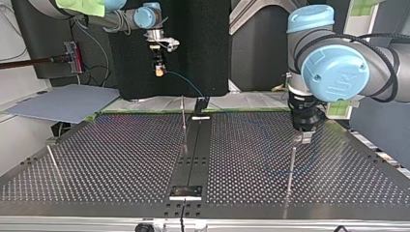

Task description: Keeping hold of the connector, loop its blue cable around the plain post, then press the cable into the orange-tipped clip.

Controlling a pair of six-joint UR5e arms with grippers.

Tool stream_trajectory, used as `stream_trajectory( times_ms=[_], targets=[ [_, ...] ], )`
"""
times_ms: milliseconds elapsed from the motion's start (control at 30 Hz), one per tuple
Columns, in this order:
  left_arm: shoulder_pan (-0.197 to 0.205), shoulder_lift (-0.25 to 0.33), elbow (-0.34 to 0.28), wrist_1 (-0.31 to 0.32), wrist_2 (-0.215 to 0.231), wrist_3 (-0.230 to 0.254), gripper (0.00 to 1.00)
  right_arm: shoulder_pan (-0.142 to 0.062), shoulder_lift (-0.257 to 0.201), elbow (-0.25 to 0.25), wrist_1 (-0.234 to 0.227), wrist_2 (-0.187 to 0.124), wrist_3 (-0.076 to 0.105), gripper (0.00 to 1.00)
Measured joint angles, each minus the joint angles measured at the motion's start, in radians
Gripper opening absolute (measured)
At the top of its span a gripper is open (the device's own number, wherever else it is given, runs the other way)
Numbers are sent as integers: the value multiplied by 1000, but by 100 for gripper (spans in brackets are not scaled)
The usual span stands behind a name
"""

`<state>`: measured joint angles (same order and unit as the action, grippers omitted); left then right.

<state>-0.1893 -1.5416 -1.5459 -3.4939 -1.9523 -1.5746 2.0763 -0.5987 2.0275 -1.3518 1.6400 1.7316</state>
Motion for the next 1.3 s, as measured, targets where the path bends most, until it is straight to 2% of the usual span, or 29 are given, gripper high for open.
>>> stream_trajectory(
  times_ms=[400, 767, 1000, 1133, 1300],
  targets=[
    [-8, 1, 0, 1, -2, 1, 100, 0, 0, 0, 6, 0, -1, 0],
    [-45, 0, 0, 85, 92, -9, 100, 3, 0, 0, 20, 0, -6, 0],
    [-93, -6, 0, 161, 157, 54, 100, 6, 0, 0, 22, 1, -7, 0],
    [-129, -30, 0, 200, 142, 92, 100, 2, 0, 1, 24, 1, -6, 0],
    [-183, -81, -1, 254, 93, 146, 100, 2, 0, 1, 30, 2, -7, 0]
  ],
)
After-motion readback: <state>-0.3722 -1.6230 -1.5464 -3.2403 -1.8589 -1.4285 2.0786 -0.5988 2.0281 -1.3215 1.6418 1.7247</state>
